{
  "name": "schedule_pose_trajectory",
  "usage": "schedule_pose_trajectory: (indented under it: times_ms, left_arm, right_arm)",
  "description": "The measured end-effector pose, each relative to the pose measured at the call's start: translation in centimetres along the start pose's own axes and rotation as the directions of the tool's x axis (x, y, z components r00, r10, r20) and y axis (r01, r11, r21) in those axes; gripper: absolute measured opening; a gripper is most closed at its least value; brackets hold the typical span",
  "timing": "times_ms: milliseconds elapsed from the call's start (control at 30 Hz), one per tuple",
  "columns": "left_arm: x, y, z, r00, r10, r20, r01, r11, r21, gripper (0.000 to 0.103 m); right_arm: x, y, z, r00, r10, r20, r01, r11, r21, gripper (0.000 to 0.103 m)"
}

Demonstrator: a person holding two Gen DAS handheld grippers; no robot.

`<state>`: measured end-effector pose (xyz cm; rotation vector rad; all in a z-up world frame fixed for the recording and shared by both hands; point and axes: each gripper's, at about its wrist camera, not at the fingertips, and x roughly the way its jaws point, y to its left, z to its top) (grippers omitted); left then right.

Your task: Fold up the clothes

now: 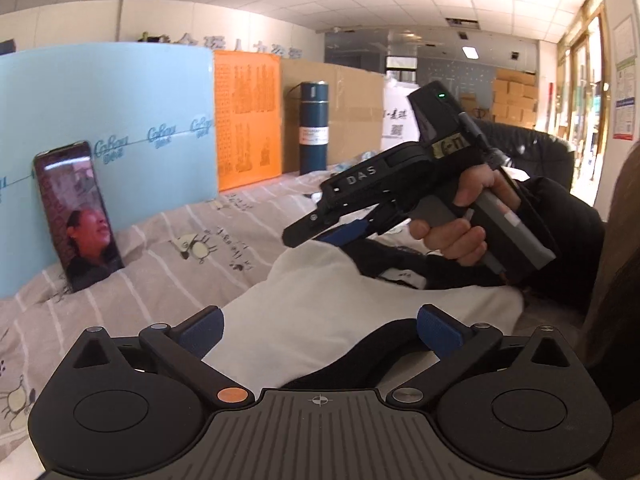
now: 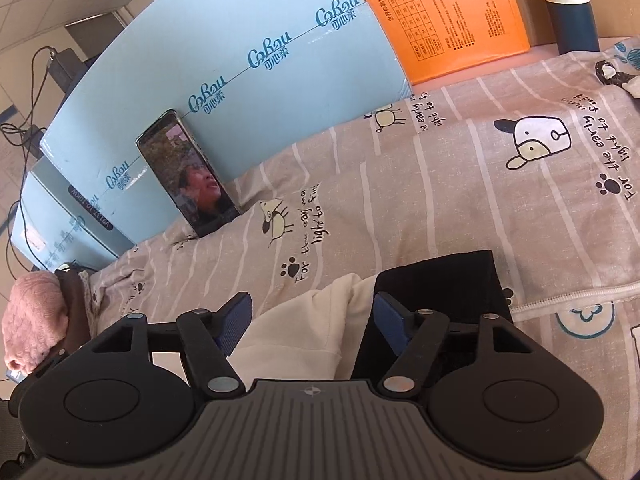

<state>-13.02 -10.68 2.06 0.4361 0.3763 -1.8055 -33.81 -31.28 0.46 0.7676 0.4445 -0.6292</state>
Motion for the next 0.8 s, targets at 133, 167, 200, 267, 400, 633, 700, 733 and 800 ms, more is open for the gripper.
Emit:
schedule_pose_trajectory:
  times_ms: [133, 167, 200, 267, 400, 633, 700, 733, 800]
  left_arm:
    - [-0.8, 2.0, -0.4, 0.988, 0.154, -0.003, -0.153, 0.984, -0.092, 0.103]
    - [-1.4, 2.4, -0.6, 0.979, 0.202, 0.003, -0.2, 0.973, -0.112, 0.103]
    - [-1.9, 2.9, -0.6, 0.97, 0.242, 0.01, -0.239, 0.962, -0.133, 0.103]
    - [-3.1, 4.2, -0.8, 0.95, 0.31, 0.029, -0.299, 0.935, -0.192, 0.103]
    - [-4.5, 6.2, -1.2, 0.935, 0.352, 0.052, -0.321, 0.899, -0.298, 0.103]
    - [-4.4, 7.4, -1.7, 0.938, 0.339, 0.078, -0.286, 0.879, -0.381, 0.103]
    - [-5.0, 7.4, -1.6, 0.932, 0.348, 0.097, -0.286, 0.874, -0.393, 0.103]
    - [-5.3, 7.3, -1.5, 0.928, 0.356, 0.107, -0.288, 0.871, -0.398, 0.103]
    - [-6.0, 7.2, -1.3, 0.92, 0.371, 0.127, -0.292, 0.864, -0.409, 0.103]
  right_arm:
    - [0.2, 0.2, -0.7, 0.999, -0.022, 0.036, 0.024, 0.997, -0.073, 0.066]
    - [0.3, 0.1, -0.7, 0.999, -0.022, 0.045, 0.026, 0.997, -0.076, 0.068]
    - [0.4, 0.0, -0.7, 0.999, -0.019, 0.051, 0.023, 0.997, -0.069, 0.069]
    - [0.5, -0.4, -0.8, 0.998, -0.006, 0.063, 0.01, 0.998, -0.055, 0.071]
    - [0.4, -0.4, -1.2, 0.996, 0.005, 0.086, 0.001, 0.997, -0.072, 0.079]
    - [0.6, -0.2, -1.6, 0.995, 0.025, 0.101, -0.014, 0.994, -0.105, 0.084]
    - [0.5, -0.3, -1.6, 0.994, 0.032, 0.106, -0.021, 0.995, -0.101, 0.084]
    - [0.4, -0.3, -1.6, 0.993, 0.036, 0.109, -0.025, 0.995, -0.101, 0.084]
    - [0.0, -0.2, -1.6, 0.991, 0.046, 0.126, -0.033, 0.994, -0.105, 0.084]
